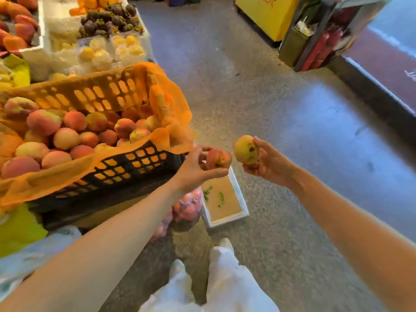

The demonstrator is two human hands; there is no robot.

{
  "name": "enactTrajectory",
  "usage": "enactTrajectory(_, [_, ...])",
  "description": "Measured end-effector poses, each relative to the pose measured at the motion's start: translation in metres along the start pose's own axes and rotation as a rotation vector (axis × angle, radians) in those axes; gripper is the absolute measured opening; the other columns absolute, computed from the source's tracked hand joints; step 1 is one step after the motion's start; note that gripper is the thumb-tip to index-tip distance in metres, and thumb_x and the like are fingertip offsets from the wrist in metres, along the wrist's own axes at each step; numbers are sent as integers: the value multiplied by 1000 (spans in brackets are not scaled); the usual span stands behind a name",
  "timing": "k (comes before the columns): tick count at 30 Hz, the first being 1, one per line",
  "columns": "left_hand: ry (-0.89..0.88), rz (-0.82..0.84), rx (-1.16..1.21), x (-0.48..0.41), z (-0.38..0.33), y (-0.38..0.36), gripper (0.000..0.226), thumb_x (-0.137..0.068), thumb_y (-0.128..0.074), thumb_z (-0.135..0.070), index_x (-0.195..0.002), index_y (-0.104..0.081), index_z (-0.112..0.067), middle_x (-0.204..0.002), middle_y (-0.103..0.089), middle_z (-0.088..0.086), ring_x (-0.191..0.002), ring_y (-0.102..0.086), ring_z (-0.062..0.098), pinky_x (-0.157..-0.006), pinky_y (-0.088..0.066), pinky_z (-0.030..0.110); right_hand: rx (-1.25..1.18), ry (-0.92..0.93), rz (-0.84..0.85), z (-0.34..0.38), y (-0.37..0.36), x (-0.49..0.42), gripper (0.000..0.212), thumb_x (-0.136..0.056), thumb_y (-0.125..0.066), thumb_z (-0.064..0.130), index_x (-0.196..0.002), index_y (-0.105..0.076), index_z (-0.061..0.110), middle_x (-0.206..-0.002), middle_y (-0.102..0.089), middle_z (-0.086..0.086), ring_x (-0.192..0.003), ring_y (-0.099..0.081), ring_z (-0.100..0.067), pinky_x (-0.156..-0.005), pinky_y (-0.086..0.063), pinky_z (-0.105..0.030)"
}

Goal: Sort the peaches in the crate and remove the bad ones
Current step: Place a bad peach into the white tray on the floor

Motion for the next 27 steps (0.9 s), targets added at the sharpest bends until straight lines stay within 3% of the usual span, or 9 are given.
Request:
enactTrajectory(3, [58, 33, -40, -23, 19, -34, 74, -59, -89, -33, -121, -50, -19, -110, -62, 6, -93, -65, 14, -74, -52, 19, 5, -71, -43, -18, 41, 3, 82, -53, -81, 64, -117, -63, 17, -96, -71, -6, -77, -68, -16, -72, -57, -27])
enactTrajectory(6, [143, 14, -61, -52, 40, -63, 67, -66, -88, -21, -121, -50, -15, -107, -61, 6, -88, -63, 11, -69, -49, 11, 13, -144, -110, -30, 83, -3, 72, -70, -68, 59, -124, -58, 12, -103, -68, -10, -83, -66, -18, -78, -57, -29])
enactTrajectory(10, [239, -41, -90, -89, 76, -96, 58, -69, -85, -10, -117, -51, -11, -97, -57, -1, -78, -55, 3, -59, -42, 4, 59, -200, -132, -47, 137, -26, 48, -82, -62, 49, -120, -59, 20, -121, -62, -15, -100, -63, -26, -95, -50, -39])
enactTrajectory(13, [310, -118, -119, -114, 114, -107, 58, -70, -84, -14, -117, -51, -14, -97, -54, -7, -82, -54, 5, -63, -43, 10, 77, -254, -147, -71, 169, -53, 32, -92, -58, 39, -118, -59, 21, -123, -61, -16, -106, -64, -31, -98, -49, -40])
enactTrajectory(15, [375, -147, -134, -130, 148, -110, 62, -66, -88, -24, -116, -53, -15, -103, -57, -2, -88, -56, 14, -69, -45, 19, 91, -285, -178, -97, 190, -79, 39, -92, -60, 38, -124, -56, 16, -127, -60, -19, -110, -64, -34, -98, -51, -39])
enactTrajectory(17, [429, -167, -152, -150, 188, -114, 72, -55, -89, -40, -114, -54, -18, -109, -58, 2, -95, -56, 18, -76, -48, 28, 133, -315, -184, -129, 209, -109, 43, -94, -58, 37, -129, -54, 11, -126, -61, -19, -106, -66, -32, -85, -57, -30])
enactTrajectory(20, [495, -146, -188, -185, 261, -122, 59, -66, -87, -28, -111, -50, -19, -109, -55, 3, -93, -53, 18, -73, -43, 21, 157, -338, -214, -187, 240, -165, 44, -96, -57, 33, -130, -51, 6, -123, -60, -22, -89, -68, -23, -62, -54, -19])
enactTrajectory(24, [531, -114, -274, -240, 377, -133, 66, -56, -89, -40, -108, -51, -23, -105, -59, 2, -93, -57, 19, -81, -46, 33, 147, -356, -300, -284, 291, -250, 59, -88, -68, 34, -136, -41, 12, -125, -57, -21, -98, -68, -32, -74, -59, -31])
enactTrajectory(27, [545, -90, -348, -284, 467, -142, 67, -55, -87, -48, -106, -53, -22, -103, -63, 3, -94, -61, 22, -86, -48, 38, 188, -350, -317, -356, 328, -312, 57, -88, -69, 35, -133, -45, 11, -120, -60, -16, -95, -69, -28, -78, -58, -32])
Point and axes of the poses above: each hand's wrist, its own x-axis away from the middle knuckle, its own y-axis out of the back of the hand, z = x × y, the point moved 3 cm from there along -x, towards the middle knuckle
